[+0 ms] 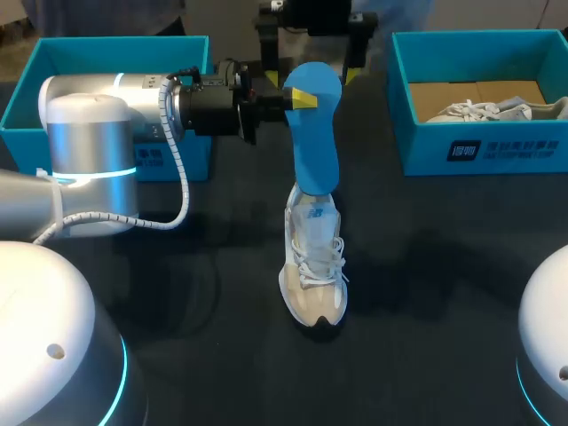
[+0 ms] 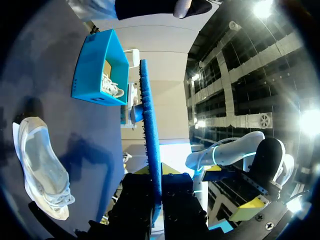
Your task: Take the shoe out of the shoebox, open the shoe tongue, remove and reinsert the insole, then place the shoe into the shoebox
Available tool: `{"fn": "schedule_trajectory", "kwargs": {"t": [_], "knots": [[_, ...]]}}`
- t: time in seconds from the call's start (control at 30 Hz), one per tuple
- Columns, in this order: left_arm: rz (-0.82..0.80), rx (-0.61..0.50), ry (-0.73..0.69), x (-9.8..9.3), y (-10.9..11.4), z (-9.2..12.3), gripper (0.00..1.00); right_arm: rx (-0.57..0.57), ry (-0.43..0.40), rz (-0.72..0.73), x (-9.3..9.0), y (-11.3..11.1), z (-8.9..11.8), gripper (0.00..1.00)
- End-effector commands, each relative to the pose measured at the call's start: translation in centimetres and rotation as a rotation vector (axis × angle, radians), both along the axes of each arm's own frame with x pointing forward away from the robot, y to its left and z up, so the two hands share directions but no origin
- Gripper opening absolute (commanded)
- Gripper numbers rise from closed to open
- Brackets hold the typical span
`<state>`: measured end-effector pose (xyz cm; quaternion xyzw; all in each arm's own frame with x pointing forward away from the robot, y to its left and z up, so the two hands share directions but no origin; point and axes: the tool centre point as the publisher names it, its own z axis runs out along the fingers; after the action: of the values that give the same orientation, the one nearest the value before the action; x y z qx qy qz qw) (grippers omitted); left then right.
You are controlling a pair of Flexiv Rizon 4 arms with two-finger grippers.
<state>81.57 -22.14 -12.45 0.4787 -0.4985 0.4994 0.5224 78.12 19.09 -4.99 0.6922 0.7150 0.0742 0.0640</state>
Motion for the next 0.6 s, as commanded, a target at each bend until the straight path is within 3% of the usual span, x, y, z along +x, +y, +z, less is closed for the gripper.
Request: {"fn": "schedule_trajectory", "kwargs": {"t": [0.03, 0.37, 0.53, 0.6], "knots": [[0.000, 0.002, 0.000, -0.02, 0.01, -0.03, 0.00, -0.011, 0.006, -0.002, 0.22, 0.43, 0.37, 1.00], [0.000, 0.002, 0.000, -0.02, 0.01, -0.03, 0.00, -0.011, 0.006, -0.002, 0.22, 0.43, 0.37, 1.00], [0.000, 0.002, 0.000, -0.02, 0.01, -0.03, 0.00, 0.104, -0.060, -0.004, 0.29, -0.25, 0.24, 1.00], [0.000, 0.002, 0.000, -0.02, 0.01, -0.03, 0.00, 0.077, -0.013, 0.026, 0.31, -0.48, 0.28, 1.00]]}}
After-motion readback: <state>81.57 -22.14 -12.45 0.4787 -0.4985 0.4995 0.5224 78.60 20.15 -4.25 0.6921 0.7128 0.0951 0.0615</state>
